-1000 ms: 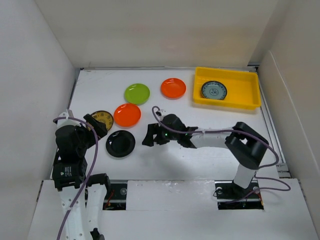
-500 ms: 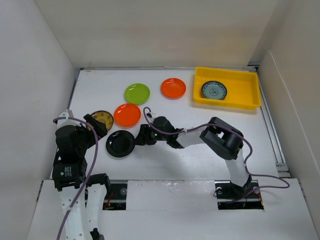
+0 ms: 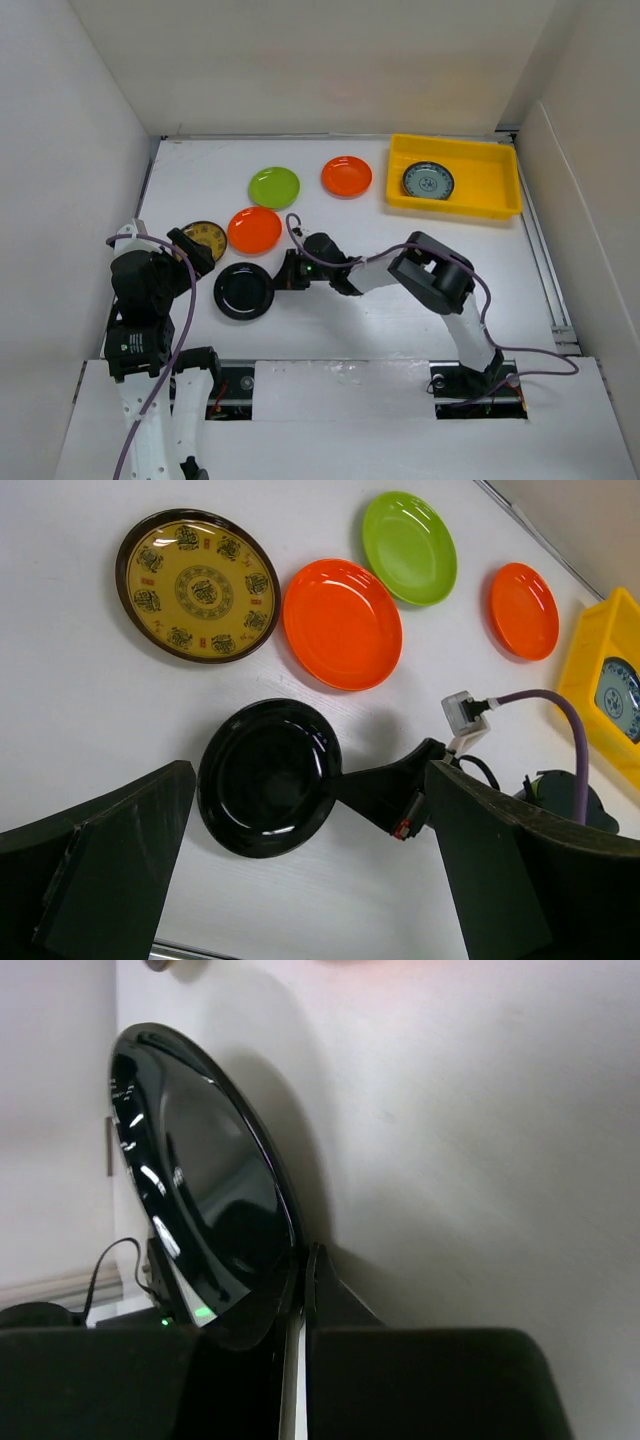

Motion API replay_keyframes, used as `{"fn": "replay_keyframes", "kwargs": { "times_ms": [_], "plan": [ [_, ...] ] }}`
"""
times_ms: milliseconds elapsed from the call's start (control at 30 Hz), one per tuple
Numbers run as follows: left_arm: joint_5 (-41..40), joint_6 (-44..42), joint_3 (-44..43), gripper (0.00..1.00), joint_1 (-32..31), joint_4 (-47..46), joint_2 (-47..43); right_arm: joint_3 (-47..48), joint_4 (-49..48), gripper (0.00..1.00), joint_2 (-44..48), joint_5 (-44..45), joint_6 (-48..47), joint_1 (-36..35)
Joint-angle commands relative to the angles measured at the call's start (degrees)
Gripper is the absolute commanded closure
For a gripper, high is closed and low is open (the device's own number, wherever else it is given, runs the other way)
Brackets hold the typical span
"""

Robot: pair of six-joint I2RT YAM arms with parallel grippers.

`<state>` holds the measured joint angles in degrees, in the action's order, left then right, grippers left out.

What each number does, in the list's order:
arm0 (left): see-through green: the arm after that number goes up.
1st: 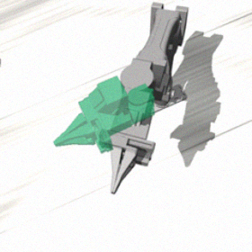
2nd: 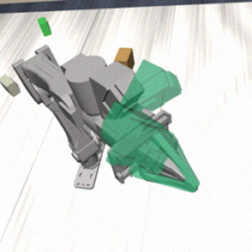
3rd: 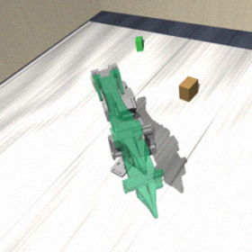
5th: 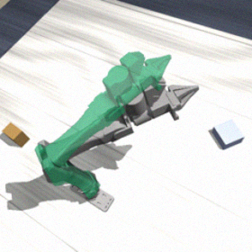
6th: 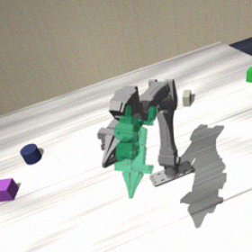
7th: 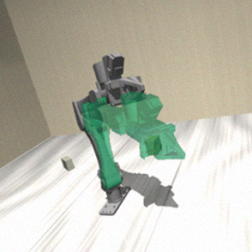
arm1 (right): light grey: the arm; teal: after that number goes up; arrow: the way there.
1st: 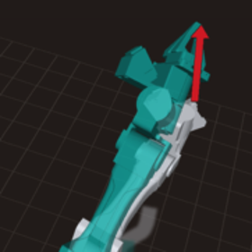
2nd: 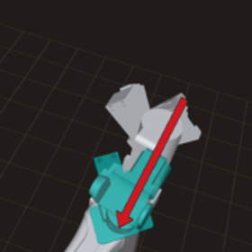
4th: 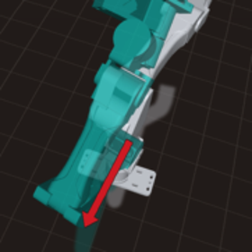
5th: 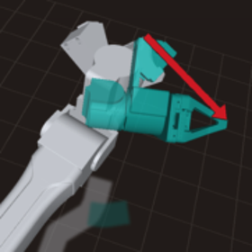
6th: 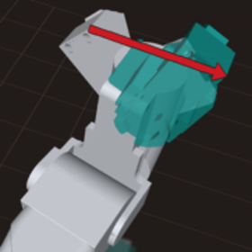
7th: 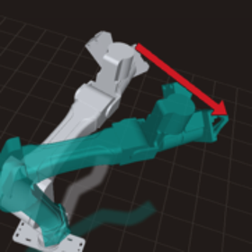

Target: Place the plates into the plastic bin on the countertop

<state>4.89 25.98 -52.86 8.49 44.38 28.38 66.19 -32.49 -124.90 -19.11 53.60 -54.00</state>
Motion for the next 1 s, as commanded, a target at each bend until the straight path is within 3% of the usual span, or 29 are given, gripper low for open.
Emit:
{"fn": "replay_keyframes", "kwargs": {
  "times_ms": [0,100,167,300,500,700,967],
  "plan": [
    [-0.31,0.13,0.3,0.0,0.39,-1.93,-0.17,-3.34,0.59,1.0,6.4,0.22,-0.17,3.36],
    [-0.31,0.13,0.3,0.0,0.39,-1.93,-0.17,-9.05,1.98,1.0,17.82,0.22,-2.62,6.96],
    [0.21,0.13,0.3,0.0,0.39,-1.93,-0.17,-9.77,9.61,1.0,25.54,1.17,-6.9,13.54],
    [0.21,0.13,0.3,0.0,0.39,-1.93,-0.17,-5.04,22.88,1.0,32.16,4.87,-13.68,28.3],
    [0.21,0.13,0.3,0.0,-0.14,-1.93,-0.7,7.44,37.48,1.0,30.95,13.74,-17.13,47.21],
    [0.21,0.13,0.3,0.0,-0.14,-1.93,-1.22,12.9,42.85,1.0,24.19,11.38,-18.01,59.42],
    [0.21,0.13,0.3,0.0,-0.14,-1.93,-1.22,12.29,41.81,1.0,19.79,9.01,-18.53,62.87]
  ]
}}
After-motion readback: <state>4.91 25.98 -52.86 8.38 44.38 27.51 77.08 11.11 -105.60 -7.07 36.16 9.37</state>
